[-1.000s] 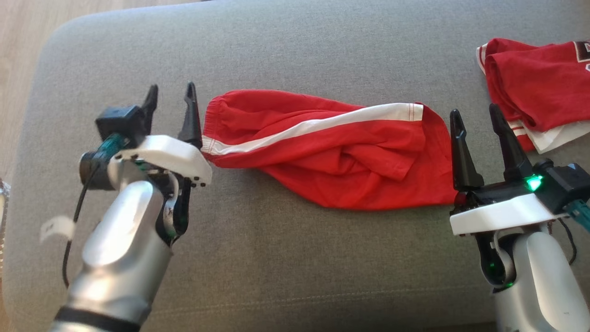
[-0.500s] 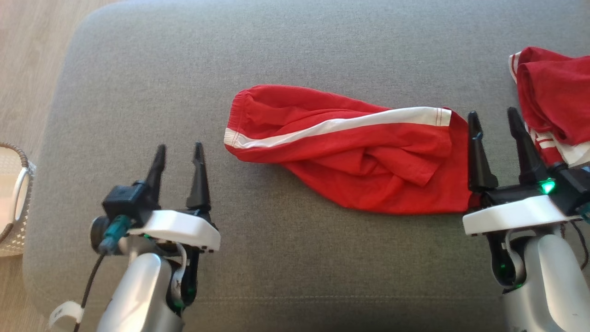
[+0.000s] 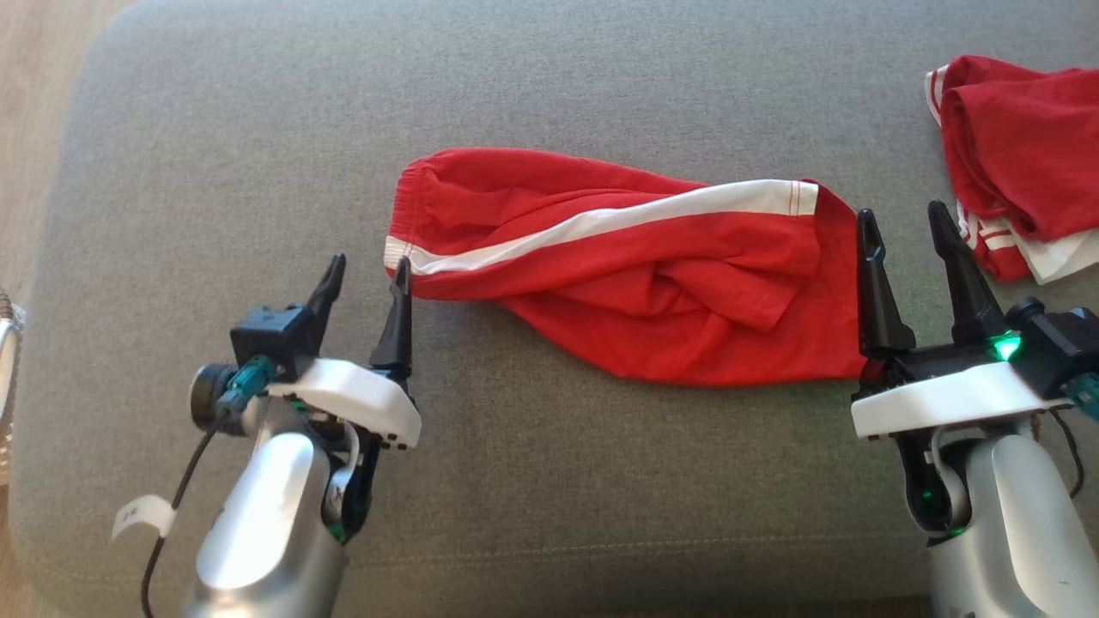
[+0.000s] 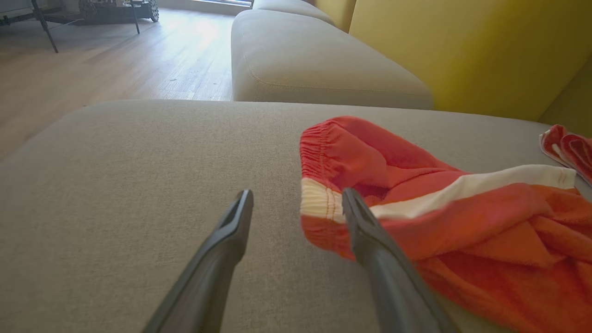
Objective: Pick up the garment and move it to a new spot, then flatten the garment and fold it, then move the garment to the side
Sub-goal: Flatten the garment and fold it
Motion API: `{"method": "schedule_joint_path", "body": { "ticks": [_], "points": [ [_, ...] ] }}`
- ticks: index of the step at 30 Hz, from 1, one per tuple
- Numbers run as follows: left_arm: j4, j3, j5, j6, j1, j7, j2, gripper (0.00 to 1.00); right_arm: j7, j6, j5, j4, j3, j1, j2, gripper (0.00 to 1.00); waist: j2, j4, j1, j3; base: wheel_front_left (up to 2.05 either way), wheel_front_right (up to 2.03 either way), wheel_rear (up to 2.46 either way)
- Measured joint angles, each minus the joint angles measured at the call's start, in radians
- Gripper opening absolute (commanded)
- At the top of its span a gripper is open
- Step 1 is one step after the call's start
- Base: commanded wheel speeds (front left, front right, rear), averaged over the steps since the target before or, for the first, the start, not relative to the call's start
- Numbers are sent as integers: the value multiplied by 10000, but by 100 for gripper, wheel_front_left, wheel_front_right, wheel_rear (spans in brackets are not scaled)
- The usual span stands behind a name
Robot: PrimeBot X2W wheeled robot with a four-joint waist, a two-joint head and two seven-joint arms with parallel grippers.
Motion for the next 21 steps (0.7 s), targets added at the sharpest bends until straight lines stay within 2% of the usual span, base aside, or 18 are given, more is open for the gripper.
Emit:
{"method": "schedule_joint_path", "body": {
  "ticks": [6,16,21],
  "points": [
    [1024,-151,489,-136,-476,2,96,100,0,0,48,59,12,-12,0,100,0,-167,0,36,0,0,0],
    [2065,-257,483,-196,-1150,77,115,100,0,0,226,96,36,-172,0,100,0,-406,0,88,0,0,0],
    [2422,-420,476,-372,-1220,148,119,100,0,0,263,146,56,-171,0,100,0,-483,0,36,0,0,0]
  ]
}}
